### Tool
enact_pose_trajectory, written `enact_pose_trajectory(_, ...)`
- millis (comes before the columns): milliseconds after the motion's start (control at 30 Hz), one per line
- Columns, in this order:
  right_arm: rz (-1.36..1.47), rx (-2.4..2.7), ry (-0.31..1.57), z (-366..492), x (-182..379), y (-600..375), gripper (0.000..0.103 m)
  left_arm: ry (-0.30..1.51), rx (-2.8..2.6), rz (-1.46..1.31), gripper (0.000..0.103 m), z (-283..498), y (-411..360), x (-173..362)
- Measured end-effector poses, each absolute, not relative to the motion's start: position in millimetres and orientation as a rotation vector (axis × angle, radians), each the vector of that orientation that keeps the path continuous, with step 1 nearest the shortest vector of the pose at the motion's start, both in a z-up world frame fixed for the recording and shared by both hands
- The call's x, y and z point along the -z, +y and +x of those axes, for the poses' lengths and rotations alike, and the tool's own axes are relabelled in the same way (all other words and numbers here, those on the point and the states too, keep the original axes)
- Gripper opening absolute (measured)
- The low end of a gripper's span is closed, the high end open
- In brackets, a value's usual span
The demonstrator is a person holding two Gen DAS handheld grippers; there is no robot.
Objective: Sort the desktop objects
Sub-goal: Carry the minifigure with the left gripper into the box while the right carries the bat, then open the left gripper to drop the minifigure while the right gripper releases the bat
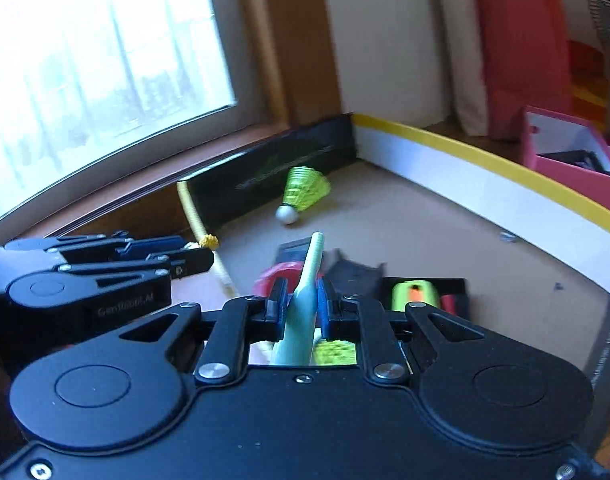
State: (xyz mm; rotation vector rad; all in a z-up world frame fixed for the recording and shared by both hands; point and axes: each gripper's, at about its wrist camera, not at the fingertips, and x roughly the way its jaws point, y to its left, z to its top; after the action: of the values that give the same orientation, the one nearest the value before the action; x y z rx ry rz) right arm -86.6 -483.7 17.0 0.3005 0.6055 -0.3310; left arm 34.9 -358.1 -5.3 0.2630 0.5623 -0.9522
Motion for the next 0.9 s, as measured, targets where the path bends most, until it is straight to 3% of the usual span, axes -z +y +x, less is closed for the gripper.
enact_pose_trajectory(300, 0.343, 0.448, 0.638, -94.0, -5.2, -523.0, 0.015, 0.581, 0.966, 0.293, 0.029, 45.7, -399.2, 12.9)
enact_pose_trajectory(433, 0.352, 0.478, 0.646, -94.8, -1.0, -532.6, 0.015, 0.589, 0.966, 0.306, 0.035, 49.7, -407.4, 17.6)
enact_pose_trajectory(467, 0.351, 0.485, 0.646, -95.0, -0.4, -534.3, 0.015, 0.588, 0.968, 0.308, 0.048, 50.1, -407.8, 17.9)
enact_pose_trajectory(633, 0.372, 0.509, 0.653, -92.6, 1.6, -539.7, 0.023, 0.567, 0.979, 0.322, 0.069, 47.6, -410.2, 16.7)
enact_pose_trajectory(667, 0.377, 0.513, 0.654, -92.4, 1.5, -540.4, 0.031, 0.566, 0.977, 0.323, 0.075, 47.3, -410.9, 16.3)
enact_pose_trajectory(700, 0.380, 0.514, 0.654, -91.8, 1.1, -540.7, 0.043, 0.566, 0.974, 0.322, 0.078, 46.8, -410.7, 16.1)
enact_pose_trajectory(733, 0.381, 0.520, 0.651, -91.8, 0.2, -540.6, 0.047, 0.566, 0.972, 0.319, 0.082, 46.5, -410.5, 15.9)
enact_pose_trajectory(900, 0.375, 0.526, 0.650, -92.8, -1.8, -537.6, 0.051, 0.575, 0.966, 0.313, 0.090, 45.2, -408.6, 14.5)
